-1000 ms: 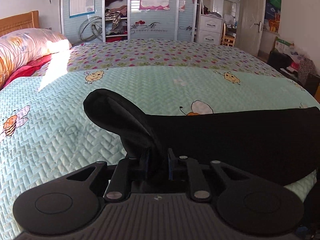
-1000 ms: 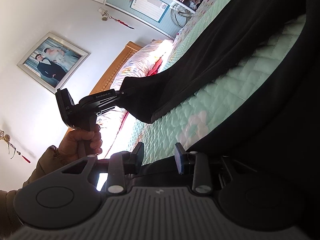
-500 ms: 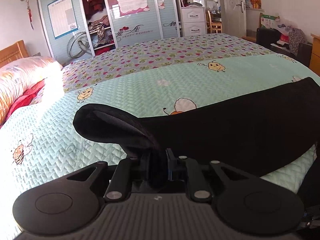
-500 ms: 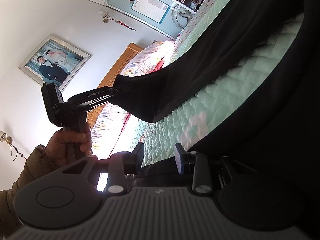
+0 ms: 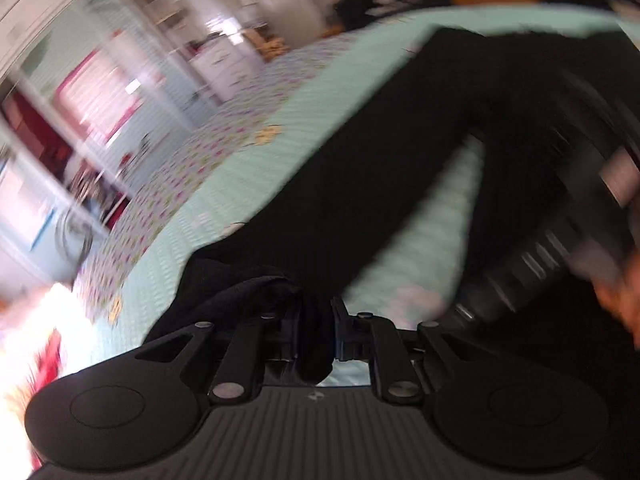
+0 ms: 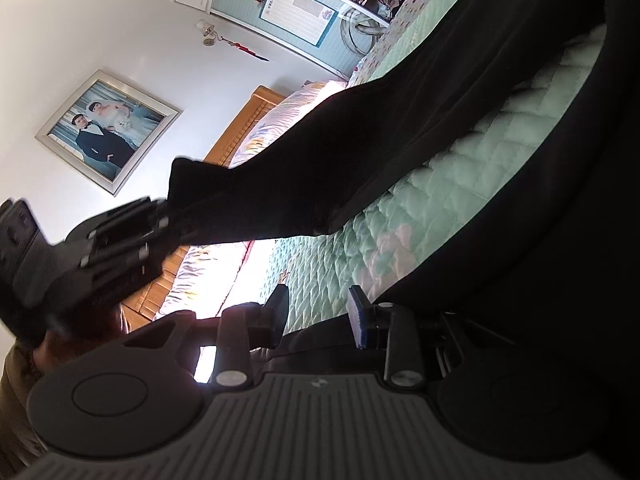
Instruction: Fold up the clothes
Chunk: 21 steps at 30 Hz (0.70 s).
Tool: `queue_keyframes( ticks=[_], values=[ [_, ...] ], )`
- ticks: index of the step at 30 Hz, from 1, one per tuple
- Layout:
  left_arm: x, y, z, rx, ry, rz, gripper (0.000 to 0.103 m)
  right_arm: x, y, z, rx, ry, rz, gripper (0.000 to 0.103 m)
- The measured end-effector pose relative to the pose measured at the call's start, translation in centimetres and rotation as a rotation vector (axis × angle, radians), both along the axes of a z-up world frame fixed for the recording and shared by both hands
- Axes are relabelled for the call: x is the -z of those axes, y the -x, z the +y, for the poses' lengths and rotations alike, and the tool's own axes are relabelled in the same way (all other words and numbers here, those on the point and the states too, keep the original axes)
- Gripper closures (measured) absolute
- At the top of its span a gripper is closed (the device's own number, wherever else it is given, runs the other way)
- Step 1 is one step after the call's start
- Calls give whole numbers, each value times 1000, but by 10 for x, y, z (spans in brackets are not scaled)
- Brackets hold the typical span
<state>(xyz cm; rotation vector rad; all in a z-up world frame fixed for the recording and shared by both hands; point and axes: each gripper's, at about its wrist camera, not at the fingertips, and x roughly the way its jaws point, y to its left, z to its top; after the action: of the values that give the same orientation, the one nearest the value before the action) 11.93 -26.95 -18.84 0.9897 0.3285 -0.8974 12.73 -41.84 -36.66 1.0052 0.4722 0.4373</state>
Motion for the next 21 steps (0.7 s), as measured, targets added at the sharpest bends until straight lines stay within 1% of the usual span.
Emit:
queue_keyframes(
  ticks=[1, 4, 5, 6, 7, 8, 9, 11, 12, 13, 14, 15, 16, 17, 18, 20, 21],
  values=[
    [14, 13, 3, 43, -65, -49, 88, -1, 1, -1, 9, -9, 14, 69],
    [52, 39, 19, 124, -188, -138, 88, -10, 21, -5, 77, -16, 97, 67],
    [64, 46, 25, 149, -221, -169, 89, -12, 32, -8, 97, -37, 114, 62],
    [75, 52, 30, 175, -255, -201, 89, -16, 46, -10, 113, -70, 122, 55],
    [85, 56, 33, 192, -285, -238, 89, -19, 61, -13, 128, -102, 131, 51],
    [93, 59, 36, 200, -305, -269, 89, -23, 75, -16, 142, -129, 137, 42],
    [98, 61, 37, 204, -317, -300, 88, -28, 90, -19, 151, -143, 139, 35],
    [104, 64, 37, 198, -353, -363, 88, -40, 118, -24, 161, -133, 135, 34],
    [101, 64, 38, 177, -342, -365, 83, -47, 131, -27, 164, -115, 132, 34],
    [95, 65, 38, 145, -308, -333, 74, -53, 144, -29, 167, -93, 130, 34],
    [89, 65, 38, 113, -274, -300, 69, -58, 156, -30, 172, -70, 131, 33],
    [82, 63, 40, 70, -224, -256, 61, -60, 167, -31, 182, -47, 135, 32],
    [71, 60, 45, 9, -153, -183, 52, -62, 178, -32, 191, -30, 140, 31],
    [60, 56, 49, -52, -80, -109, 48, -60, 187, -33, 197, -30, 145, 31],
    [49, 52, 57, -114, 7, -14, 45, -57, 195, -34, 207, -36, 155, 30],
    [25, 37, 81, -264, 210, 206, 44, -52, 210, -37, 224, -48, 176, 30],
    [15, 29, 95, -341, 326, 311, 44, -48, 215, -38, 228, -55, 190, 30]
  ],
)
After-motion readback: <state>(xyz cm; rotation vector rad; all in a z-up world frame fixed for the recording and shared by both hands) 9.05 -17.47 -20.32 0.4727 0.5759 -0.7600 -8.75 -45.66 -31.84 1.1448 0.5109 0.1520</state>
